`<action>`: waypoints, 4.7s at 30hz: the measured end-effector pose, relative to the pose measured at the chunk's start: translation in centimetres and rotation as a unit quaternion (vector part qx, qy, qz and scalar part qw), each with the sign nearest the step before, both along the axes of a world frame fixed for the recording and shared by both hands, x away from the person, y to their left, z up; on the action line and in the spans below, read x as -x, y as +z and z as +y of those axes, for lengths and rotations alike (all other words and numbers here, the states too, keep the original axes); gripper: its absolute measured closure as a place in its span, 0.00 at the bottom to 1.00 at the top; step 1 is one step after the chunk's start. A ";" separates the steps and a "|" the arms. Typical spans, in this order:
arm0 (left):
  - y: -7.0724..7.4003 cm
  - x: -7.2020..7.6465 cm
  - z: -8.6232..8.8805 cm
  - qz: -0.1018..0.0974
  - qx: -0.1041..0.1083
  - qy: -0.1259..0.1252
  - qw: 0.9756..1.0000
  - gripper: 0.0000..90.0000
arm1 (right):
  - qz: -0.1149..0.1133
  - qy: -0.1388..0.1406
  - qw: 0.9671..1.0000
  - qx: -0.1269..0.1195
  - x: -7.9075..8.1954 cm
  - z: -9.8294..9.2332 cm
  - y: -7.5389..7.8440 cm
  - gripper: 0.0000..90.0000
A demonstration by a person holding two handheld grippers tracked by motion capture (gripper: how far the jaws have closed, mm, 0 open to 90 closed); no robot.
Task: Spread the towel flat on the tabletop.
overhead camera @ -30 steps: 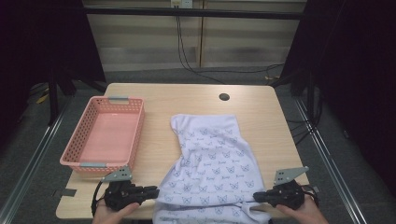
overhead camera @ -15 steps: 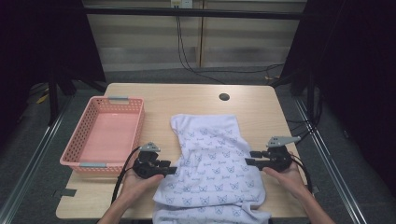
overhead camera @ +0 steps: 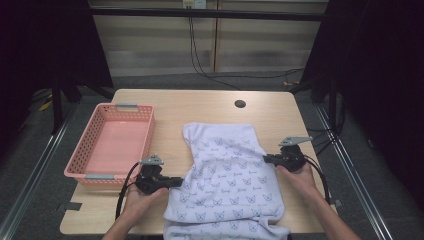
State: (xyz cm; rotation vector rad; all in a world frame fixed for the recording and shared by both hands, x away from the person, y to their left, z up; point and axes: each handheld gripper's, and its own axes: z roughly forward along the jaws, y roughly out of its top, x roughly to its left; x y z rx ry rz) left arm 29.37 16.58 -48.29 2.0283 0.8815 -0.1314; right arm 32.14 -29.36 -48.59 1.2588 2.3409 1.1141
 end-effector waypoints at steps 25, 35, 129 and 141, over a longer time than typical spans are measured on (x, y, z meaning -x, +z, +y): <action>2.0 4.6 1.1 -0.023 0.020 -0.010 0.999 0.68 | -0.011 0.012 0.998 -0.053 9.2 -4.0 1.8 0.68; 0.4 -3.3 -2.0 -0.021 -0.003 0.052 0.998 0.57 | 0.015 0.049 0.998 -0.035 5.7 -1.6 0.2 0.63; 8.6 -5.9 -0.3 -0.144 0.038 0.048 0.988 0.96 | -0.097 -0.021 0.990 -0.103 1.7 -5.1 8.6 0.94; 11.9 -10.6 1.6 -0.171 0.025 0.100 0.980 0.96 | -0.130 -0.008 0.986 -0.104 -2.8 -2.7 12.4 0.94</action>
